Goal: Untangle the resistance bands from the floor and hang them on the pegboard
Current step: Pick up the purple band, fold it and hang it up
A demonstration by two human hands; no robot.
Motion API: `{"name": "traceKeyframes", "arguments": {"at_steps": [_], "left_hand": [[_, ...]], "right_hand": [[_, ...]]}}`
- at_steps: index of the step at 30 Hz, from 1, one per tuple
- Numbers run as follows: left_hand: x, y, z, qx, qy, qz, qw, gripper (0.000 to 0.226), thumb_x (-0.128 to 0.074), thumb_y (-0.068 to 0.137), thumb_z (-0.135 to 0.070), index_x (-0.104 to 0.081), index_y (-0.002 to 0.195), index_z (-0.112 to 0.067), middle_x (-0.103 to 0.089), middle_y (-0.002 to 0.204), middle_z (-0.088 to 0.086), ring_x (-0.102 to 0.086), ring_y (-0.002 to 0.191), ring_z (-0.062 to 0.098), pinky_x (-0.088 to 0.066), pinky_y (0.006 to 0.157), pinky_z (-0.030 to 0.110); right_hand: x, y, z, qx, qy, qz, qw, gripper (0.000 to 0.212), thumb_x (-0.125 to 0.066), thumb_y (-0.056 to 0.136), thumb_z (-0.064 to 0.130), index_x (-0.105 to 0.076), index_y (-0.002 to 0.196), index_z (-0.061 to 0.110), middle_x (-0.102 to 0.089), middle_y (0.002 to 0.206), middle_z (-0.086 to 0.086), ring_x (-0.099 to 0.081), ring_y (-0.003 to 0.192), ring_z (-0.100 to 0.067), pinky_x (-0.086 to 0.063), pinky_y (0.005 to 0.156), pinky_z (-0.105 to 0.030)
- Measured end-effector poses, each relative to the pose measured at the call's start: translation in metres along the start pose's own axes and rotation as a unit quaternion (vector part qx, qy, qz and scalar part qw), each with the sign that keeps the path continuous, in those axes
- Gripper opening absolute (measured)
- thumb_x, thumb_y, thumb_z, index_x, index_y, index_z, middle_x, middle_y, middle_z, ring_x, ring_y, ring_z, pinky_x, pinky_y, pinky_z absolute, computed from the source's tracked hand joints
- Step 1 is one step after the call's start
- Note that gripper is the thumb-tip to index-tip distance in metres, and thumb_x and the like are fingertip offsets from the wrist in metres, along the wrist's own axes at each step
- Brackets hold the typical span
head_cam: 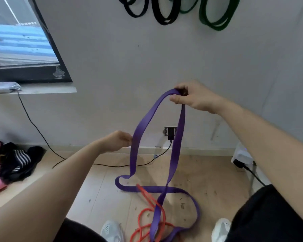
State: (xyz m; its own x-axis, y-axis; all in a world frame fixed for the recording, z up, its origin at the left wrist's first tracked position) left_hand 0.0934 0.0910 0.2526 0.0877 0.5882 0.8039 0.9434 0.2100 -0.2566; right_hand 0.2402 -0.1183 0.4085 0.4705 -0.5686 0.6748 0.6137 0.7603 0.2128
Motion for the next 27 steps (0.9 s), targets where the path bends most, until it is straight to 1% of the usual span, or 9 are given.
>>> {"name": "traceKeyframes", "arguments": {"at_steps": [4,8,10,13,16,17,19,21,27], "left_hand": [[-0.002,0.008,-0.042,-0.022,-0.146,-0.004,0.989,0.038,-0.064,0.095,-0.005,-0.064,0.13,-0.019,-0.068,0.127,0.0,-0.062,0.12,0.012,-0.047,0.108,0.034],[-0.008,0.015,-0.091,-0.064,-0.241,0.007,0.968,0.069,-0.075,0.082,-0.036,-0.05,0.146,-0.027,-0.062,0.136,-0.005,-0.058,0.125,0.01,-0.045,0.107,0.033],[-0.01,0.019,-0.115,-0.092,-0.274,-0.007,0.957,0.076,-0.08,0.082,-0.038,-0.046,0.149,-0.026,-0.061,0.138,-0.004,-0.059,0.125,0.01,-0.047,0.106,0.03],[-0.012,0.024,-0.146,-0.124,-0.336,-0.031,0.933,0.065,-0.081,0.085,-0.031,-0.052,0.141,-0.019,-0.069,0.128,-0.001,-0.068,0.116,0.015,-0.057,0.098,0.034],[-0.015,0.029,-0.168,-0.128,-0.349,-0.046,0.927,0.051,-0.08,0.08,-0.04,-0.063,0.125,-0.022,-0.075,0.116,0.0,-0.07,0.111,0.026,-0.055,0.1,0.052],[-0.016,0.031,-0.174,-0.13,-0.361,-0.044,0.923,0.045,-0.078,0.081,-0.037,-0.064,0.121,-0.023,-0.076,0.114,0.0,-0.071,0.109,0.026,-0.054,0.101,0.054],[-0.018,0.035,-0.184,-0.133,-0.391,-0.045,0.91,0.029,-0.073,0.09,-0.023,-0.065,0.118,-0.02,-0.078,0.109,0.004,-0.074,0.102,0.025,-0.055,0.101,0.05],[-0.017,0.035,-0.192,-0.138,-0.41,-0.046,0.9,0.021,-0.065,0.096,-0.014,-0.064,0.117,-0.015,-0.078,0.107,0.009,-0.075,0.094,0.025,-0.057,0.098,0.046],[0.008,0.023,-0.206,-0.159,-0.371,-0.06,0.913,0.02,-0.056,0.097,-0.003,-0.065,0.115,-0.009,-0.079,0.094,0.011,-0.076,0.084,0.025,-0.061,0.089,0.038]], "right_hand": [[0.003,-0.006,-0.007,-0.025,0.055,0.004,0.998,0.023,-0.07,0.092,0.019,-0.068,0.105,0.0,-0.067,0.088,-0.016,-0.063,0.08,-0.02,-0.06,0.068,-0.031],[0.015,-0.01,-0.004,0.002,0.11,-0.031,0.993,0.02,-0.069,0.092,0.014,-0.068,0.109,0.003,-0.063,0.089,-0.009,-0.062,0.079,-0.016,-0.062,0.073,-0.035],[0.023,-0.012,0.0,0.018,0.147,-0.047,0.988,0.019,-0.068,0.093,0.013,-0.067,0.111,0.008,-0.063,0.09,-0.007,-0.061,0.079,-0.014,-0.061,0.075,-0.033],[0.031,-0.015,0.005,0.039,0.198,-0.052,0.978,0.022,-0.067,0.093,0.011,-0.066,0.115,0.01,-0.064,0.089,-0.004,-0.06,0.083,-0.016,-0.06,0.075,-0.031],[0.038,-0.018,0.006,0.038,0.241,-0.069,0.967,0.024,-0.065,0.093,0.008,-0.065,0.117,0.011,-0.064,0.087,-0.004,-0.061,0.077,-0.017,-0.06,0.077,-0.03],[0.04,-0.018,0.007,0.036,0.254,-0.076,0.964,0.024,-0.065,0.093,0.007,-0.065,0.117,0.011,-0.063,0.088,-0.007,-0.06,0.073,-0.017,-0.06,0.077,-0.03],[0.044,-0.019,0.006,0.033,0.292,-0.091,0.951,0.024,-0.063,0.093,0.006,-0.064,0.117,0.007,-0.061,0.091,-0.013,-0.059,0.072,-0.02,-0.059,0.076,-0.029],[0.05,-0.02,0.006,0.038,0.332,-0.111,0.936,0.022,-0.062,0.094,0.005,-0.063,0.116,0.005,-0.059,0.093,-0.015,-0.059,0.081,-0.023,-0.058,0.074,-0.03],[0.067,-0.025,-0.008,0.033,0.441,-0.136,0.887,0.026,-0.055,0.098,0.009,-0.059,0.121,-0.003,-0.061,0.103,-0.017,-0.063,0.092,-0.024,-0.058,0.077,-0.035]]}}
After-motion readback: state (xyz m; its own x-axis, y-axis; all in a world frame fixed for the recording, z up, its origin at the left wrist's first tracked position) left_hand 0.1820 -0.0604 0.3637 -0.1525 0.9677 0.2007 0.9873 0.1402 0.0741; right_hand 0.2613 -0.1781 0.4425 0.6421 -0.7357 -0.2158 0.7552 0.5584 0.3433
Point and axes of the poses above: each hand's wrist, its own y-axis towards the middle knuckle, its own x-axis out of the back of the hand, z = x × y, the point moved 9 cm from there along y, towards the middle knuckle
